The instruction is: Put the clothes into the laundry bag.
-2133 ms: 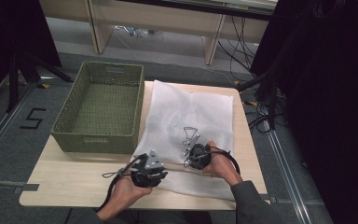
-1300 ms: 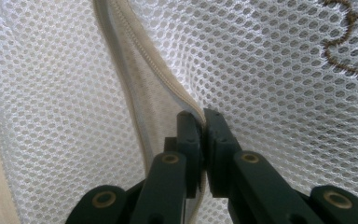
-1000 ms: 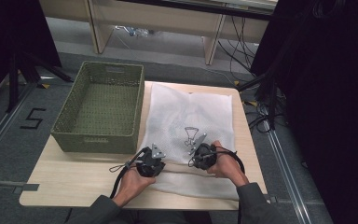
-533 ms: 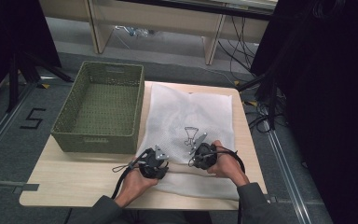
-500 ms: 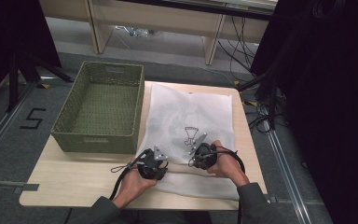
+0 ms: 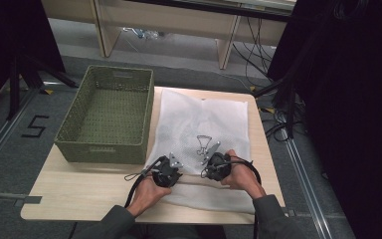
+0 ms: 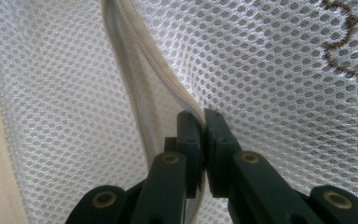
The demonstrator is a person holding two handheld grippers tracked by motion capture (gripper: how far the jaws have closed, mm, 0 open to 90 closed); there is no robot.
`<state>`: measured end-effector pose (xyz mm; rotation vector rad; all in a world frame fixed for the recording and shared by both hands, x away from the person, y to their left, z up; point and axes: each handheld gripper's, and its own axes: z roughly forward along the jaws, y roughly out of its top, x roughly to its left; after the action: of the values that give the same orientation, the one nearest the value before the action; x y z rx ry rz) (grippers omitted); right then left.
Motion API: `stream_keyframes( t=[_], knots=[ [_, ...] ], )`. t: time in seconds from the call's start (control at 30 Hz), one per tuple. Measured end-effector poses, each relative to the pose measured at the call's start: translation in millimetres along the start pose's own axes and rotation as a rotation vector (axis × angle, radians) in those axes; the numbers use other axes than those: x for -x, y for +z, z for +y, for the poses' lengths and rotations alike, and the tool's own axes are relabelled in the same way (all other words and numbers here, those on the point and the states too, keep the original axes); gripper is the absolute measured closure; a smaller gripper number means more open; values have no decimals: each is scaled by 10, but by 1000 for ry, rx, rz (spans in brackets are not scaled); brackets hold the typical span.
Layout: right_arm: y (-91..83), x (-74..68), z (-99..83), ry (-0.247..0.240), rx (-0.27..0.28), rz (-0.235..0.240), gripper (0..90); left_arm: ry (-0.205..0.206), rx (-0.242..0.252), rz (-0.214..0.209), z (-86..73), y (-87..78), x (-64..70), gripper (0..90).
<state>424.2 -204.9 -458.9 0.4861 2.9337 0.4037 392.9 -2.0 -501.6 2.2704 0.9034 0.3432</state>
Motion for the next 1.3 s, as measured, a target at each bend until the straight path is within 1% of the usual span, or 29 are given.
stream_keyframes(
  t=[0.03, 0.1, 0.17, 0.23, 0.27, 0.33, 0.37, 0.4, 0.47, 0.53, 0.6, 0.63, 0.67, 0.7, 0.73, 0.8, 0.83, 0.87, 0.9, 0.97, 1.0, 1.03, 1.1, 1.13, 1.17, 1.2, 1.23, 1.27, 1.3],
  knots=[
    [0, 5, -1, -7, 4, 0, 868, -2, 3, 9, 17, 33, 5, 896],
    [-8, 4, -2, -2, 8, 3, 869, 1, 6, 22, 36, 70, 11, 896],
    [-14, 7, -4, -8, 12, 4, 869, 15, 7, 40, 54, 88, 15, 896],
    [-23, 3, -5, -7, 15, 5, 869, 20, 7, 40, 48, 82, 21, 895],
    [-28, -10, -1, 5, 11, 6, 869, 24, 2, 36, 38, 66, 29, 889],
    [-26, -12, 2, -7, 1, 2, 868, 23, -1, 15, 7, 11, 57, 828],
    [-20, -14, 4, -9, -1, 2, 867, 42, -10, 7, -24, -45, 75, 817],
    [-14, -16, 9, -13, -10, 0, 865, 50, -7, 8, -57, -91, 95, 808],
    [-5, -15, 12, -19, -7, -1, 857, 58, -19, -1, -107, -169, 101, 793],
    [-1, -22, 13, -7, -2, -3, 849, 57, -26, -3, -162, -225, 103, 784],
    [-17, -23, 19, -24, -1, -13, 841, 54, -37, -9, -201, -249, 80, 791],
    [-31, -39, 26, -15, 10, -17, 825, 45, -33, -7, -213, -247, 67, 796],
    [-53, -50, 36, -18, 24, -29, 807, 40, -30, -8, -213, -241, 58, 803],
    [-72, -69, 46, -12, 22, -34, 805, 26, -23, -7, -210, -231, 51, 809],
    [-85, -87, 52, -26, 38, -50, 807, 23, -21, -8, -200, -226, 38, 815],
    [-114, -136, 71, -44, 49, -59, 809, 8, -16, -9, -189, -216, 35, 824],
    [-134, -158, 78, -42, 56, -66, 811, 14, -20, -10, -181, -217, 29, 827],
    [-151, -180, 89, -43, 59, -78, 821, 15, -20, -8, -177, -215, 28, 830],
    [-158, -192, 98, -50, 58, -82, 845, 12, -17, 7, -173, -207, 29, 835],
    [-171, -207, 114, -90, 61, -98, 869, 13, -16, 6, -160, -189, 20, 850],
    [-183, -221, 121, -97, 53, -94, 870, 8, -8, 9, -144, -174, 16, 860],
    [-199, -243, 127, -89, 49, -95, 870, 5, -4, 9, -126, -160, 18, 872],
    [-210, -247, 134, -109, 43, -89, 870, 4, -1, 13, -82, -115, 30, 888],
    [-205, -255, 131, -97, 41, -86, 869, 6, -9, 11, -62, -82, 38, 892],
    [-190, -260, 133, -96, 43, -82, 869, 6, -12, 12, -42, -44, 43, 893],
    [-189, -264, 135, -94, 28, -75, 869, 0, -9, 13, -29, -12, 47, 894],
    [-183, -266, 135, -94, 28, -74, 869, 0, -3, 19, -6, 15, 46, 895],
    [-178, -259, 134, -103, 31, -75, 869, 2, -10, 20, 27, 35, 42, 895],
    [-183, -260, 133, -99, 26, -75, 869, -3, 0, 25, 43, 56, 43, 896]
  ],
)
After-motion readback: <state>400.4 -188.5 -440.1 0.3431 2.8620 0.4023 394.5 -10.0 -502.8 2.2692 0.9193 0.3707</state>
